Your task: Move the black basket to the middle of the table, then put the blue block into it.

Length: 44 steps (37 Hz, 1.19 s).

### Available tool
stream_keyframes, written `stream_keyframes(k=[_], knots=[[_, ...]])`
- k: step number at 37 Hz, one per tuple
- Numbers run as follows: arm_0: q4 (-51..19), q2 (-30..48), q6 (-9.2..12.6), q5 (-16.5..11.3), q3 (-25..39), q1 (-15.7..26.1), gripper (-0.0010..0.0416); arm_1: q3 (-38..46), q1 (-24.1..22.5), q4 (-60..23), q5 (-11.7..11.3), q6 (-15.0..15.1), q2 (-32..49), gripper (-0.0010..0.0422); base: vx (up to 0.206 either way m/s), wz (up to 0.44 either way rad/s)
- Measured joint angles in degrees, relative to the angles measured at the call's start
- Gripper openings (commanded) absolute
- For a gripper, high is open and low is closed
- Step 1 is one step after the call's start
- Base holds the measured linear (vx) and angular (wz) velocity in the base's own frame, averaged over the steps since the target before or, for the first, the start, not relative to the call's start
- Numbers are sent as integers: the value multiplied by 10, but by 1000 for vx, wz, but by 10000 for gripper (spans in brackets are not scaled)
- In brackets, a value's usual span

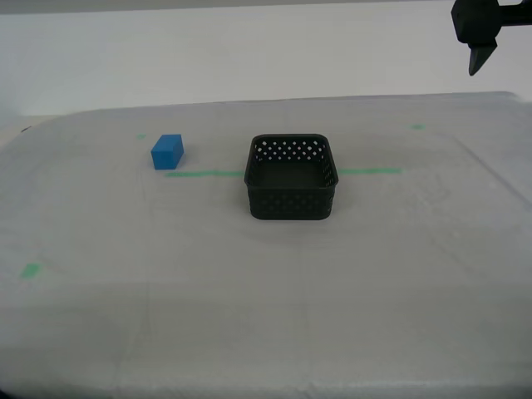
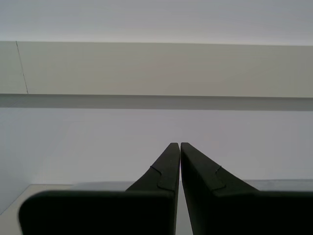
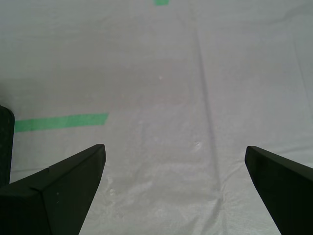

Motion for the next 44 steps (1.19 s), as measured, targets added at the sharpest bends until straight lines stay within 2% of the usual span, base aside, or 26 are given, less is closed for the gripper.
stream_keyframes(k=[6,10,44], knots=[[3,0,-1,0,0,0,400,0,0,0,0,0,0,0,0,0],[3,0,-11,0,0,0,400,0,0,0,0,0,0,0,0,0],[3,0,-11,0,0,1,398,0,0,0,0,0,0,0,0,0]])
